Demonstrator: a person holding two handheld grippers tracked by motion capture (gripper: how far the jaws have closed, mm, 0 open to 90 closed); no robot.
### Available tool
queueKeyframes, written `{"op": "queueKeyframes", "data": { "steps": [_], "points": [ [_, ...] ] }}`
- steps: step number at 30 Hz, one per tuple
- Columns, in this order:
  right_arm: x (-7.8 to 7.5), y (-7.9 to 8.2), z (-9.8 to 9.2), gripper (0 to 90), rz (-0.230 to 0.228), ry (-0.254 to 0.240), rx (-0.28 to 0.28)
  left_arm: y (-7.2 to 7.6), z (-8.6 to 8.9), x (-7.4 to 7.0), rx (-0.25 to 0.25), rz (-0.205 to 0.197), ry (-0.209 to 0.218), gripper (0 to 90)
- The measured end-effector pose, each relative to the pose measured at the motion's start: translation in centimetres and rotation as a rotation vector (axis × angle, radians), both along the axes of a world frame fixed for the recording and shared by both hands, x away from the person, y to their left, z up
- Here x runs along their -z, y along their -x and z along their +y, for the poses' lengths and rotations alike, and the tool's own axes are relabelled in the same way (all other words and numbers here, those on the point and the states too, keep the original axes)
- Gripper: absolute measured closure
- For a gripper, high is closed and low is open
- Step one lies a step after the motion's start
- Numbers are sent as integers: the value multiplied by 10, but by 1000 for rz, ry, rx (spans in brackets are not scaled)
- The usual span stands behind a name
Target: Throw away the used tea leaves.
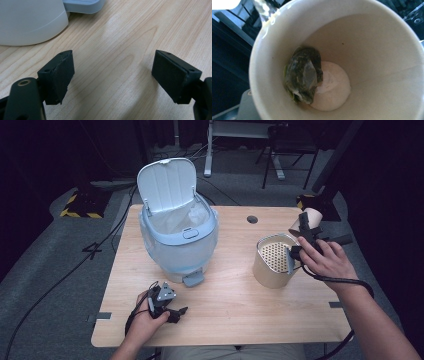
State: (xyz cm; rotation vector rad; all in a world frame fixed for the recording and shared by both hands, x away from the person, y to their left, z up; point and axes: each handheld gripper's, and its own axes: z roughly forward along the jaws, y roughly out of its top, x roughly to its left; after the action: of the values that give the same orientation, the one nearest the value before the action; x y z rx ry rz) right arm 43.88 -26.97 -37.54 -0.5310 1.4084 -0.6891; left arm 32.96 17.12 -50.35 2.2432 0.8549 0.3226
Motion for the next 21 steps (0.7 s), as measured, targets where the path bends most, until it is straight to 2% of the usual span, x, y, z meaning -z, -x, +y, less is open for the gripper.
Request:
{"op": "queueKeyframes", "data": {
  "steps": [3, 10, 11, 16, 21],
  "points": [
    [0, 1, 2, 289, -26, 50, 0, 0, 0, 0, 0, -1, -1, 190],
    [-1, 1, 4, 293, -49, 108, 14, 0, 0, 0, 0, 0, -1, 190],
    [-2, 1, 6, 294, -65, 133, 18, 0, 0, 0, 0, -1, -1, 190],
    [-7, 3, 8, 294, -100, 164, 15, 0, 0, 0, -1, -1, -1, 190],
    [-12, 3, 11, 297, -161, 228, 29, 0, 0, 0, 0, -2, -1, 190]
  ]
}}
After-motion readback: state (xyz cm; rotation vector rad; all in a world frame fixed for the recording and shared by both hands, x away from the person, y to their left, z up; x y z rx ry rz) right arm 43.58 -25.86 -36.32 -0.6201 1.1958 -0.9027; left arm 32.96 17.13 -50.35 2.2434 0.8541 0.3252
